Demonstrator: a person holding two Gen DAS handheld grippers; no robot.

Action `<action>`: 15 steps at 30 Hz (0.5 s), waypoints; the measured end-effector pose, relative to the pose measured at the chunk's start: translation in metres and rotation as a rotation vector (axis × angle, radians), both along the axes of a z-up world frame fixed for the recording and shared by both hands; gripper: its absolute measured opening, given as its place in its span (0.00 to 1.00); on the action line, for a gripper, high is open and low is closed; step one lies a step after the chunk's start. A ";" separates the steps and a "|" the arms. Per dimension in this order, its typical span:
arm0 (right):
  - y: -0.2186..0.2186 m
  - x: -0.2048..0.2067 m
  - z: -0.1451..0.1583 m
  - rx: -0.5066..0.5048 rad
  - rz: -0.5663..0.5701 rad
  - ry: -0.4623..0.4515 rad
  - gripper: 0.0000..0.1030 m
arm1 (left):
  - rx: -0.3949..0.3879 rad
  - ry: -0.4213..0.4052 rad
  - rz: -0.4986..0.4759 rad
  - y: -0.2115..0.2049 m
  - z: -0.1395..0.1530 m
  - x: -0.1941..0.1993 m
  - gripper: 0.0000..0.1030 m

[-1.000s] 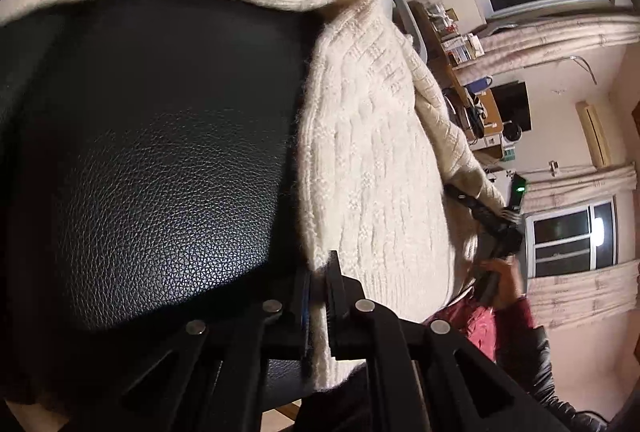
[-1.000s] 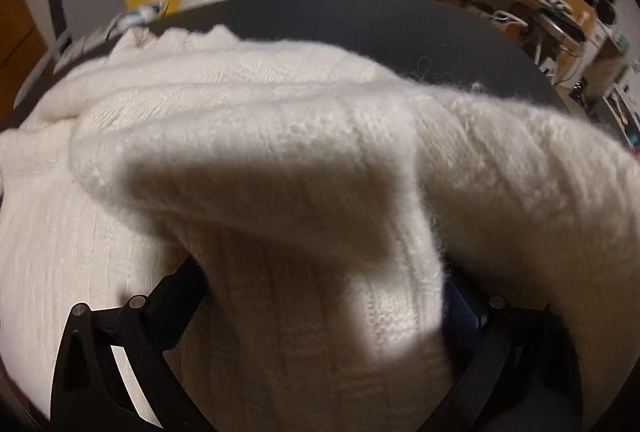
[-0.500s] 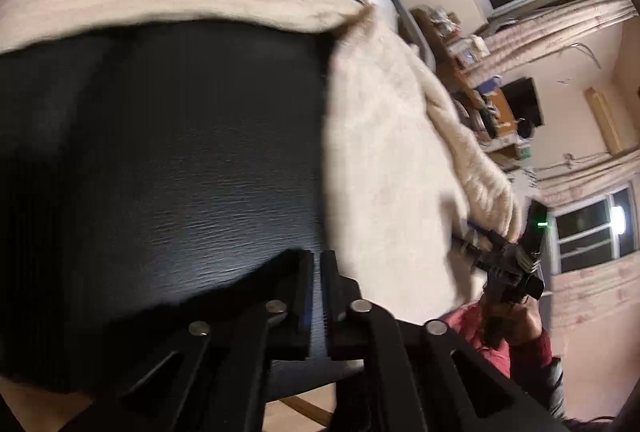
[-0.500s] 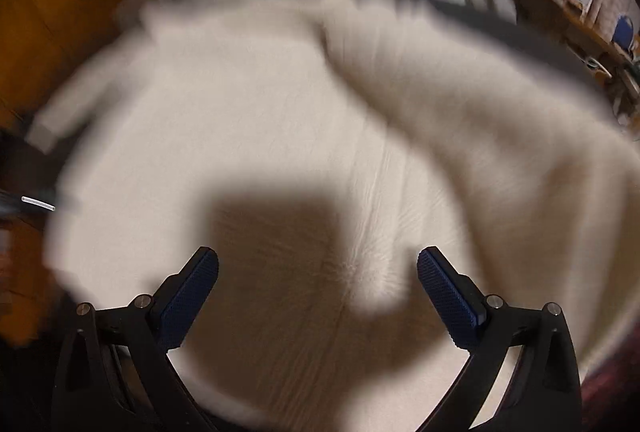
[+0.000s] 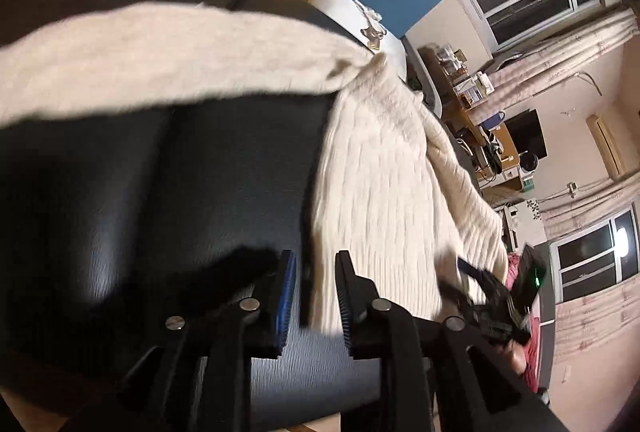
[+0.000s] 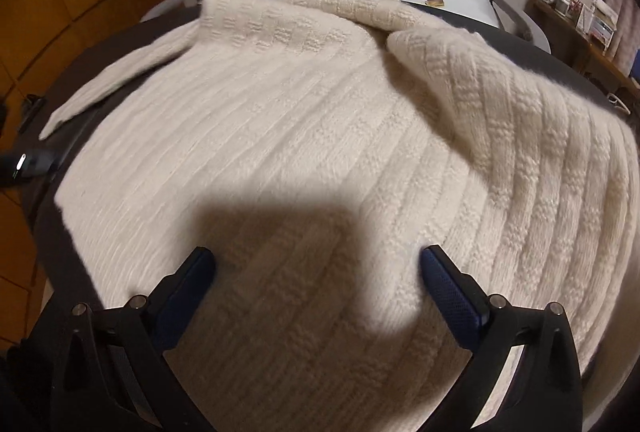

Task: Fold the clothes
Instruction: 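Press the folded sweater flat with the right gripper over the ottoman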

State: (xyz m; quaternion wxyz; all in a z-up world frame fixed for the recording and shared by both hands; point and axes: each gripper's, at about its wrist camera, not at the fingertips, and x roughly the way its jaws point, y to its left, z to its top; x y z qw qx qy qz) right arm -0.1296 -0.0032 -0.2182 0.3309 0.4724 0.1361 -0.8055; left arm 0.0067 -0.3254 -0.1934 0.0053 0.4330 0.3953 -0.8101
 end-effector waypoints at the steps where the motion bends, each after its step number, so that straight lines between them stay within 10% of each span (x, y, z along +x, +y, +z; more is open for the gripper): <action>1: 0.005 0.002 -0.002 -0.008 0.007 -0.001 1.00 | 0.007 -0.003 -0.023 -0.001 -0.002 -0.010 0.24; 10: -0.011 0.010 0.001 0.010 0.052 0.009 1.00 | 0.017 -0.070 -0.101 -0.002 -0.018 -0.050 0.13; 15: -0.032 0.015 0.006 0.035 0.073 0.019 1.00 | -0.116 -0.035 -0.084 0.010 -0.014 -0.019 0.04</action>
